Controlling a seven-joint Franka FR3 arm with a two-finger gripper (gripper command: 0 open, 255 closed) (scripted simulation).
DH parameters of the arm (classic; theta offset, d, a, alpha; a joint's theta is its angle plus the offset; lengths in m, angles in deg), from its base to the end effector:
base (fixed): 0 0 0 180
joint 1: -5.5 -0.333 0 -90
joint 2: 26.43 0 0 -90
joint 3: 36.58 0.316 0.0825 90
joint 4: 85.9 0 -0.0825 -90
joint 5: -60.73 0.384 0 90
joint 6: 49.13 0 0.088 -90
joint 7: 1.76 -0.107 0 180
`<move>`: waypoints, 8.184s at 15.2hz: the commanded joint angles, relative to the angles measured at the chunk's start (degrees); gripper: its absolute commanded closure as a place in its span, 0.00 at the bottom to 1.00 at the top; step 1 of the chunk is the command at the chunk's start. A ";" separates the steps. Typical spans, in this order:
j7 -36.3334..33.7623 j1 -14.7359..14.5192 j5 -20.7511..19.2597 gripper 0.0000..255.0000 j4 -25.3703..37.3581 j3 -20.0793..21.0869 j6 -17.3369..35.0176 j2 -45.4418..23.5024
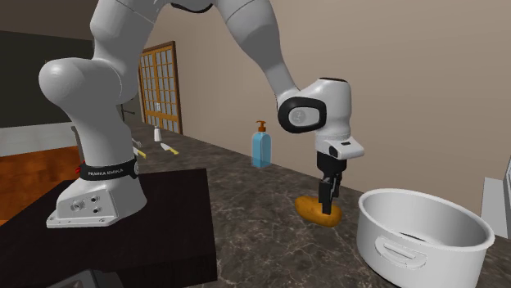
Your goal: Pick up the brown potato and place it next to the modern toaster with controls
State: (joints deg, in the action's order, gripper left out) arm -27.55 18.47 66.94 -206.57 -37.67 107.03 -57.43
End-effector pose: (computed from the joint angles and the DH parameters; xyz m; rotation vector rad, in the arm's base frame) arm 0.5658 -0.1459 0.1627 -2.8555 1.1902 -0.1153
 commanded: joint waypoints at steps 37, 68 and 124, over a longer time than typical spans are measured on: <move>-0.92 -0.58 -0.73 1.00 -0.54 -0.69 -5.58 6.16; -3.08 -1.19 -3.04 1.00 3.92 -1.71 -25.99 22.17; 39.59 16.49 -5.97 1.00 -26.84 -28.66 -14.67 40.13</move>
State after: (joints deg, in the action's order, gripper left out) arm 11.50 35.16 60.35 -232.96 -66.10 91.07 -16.43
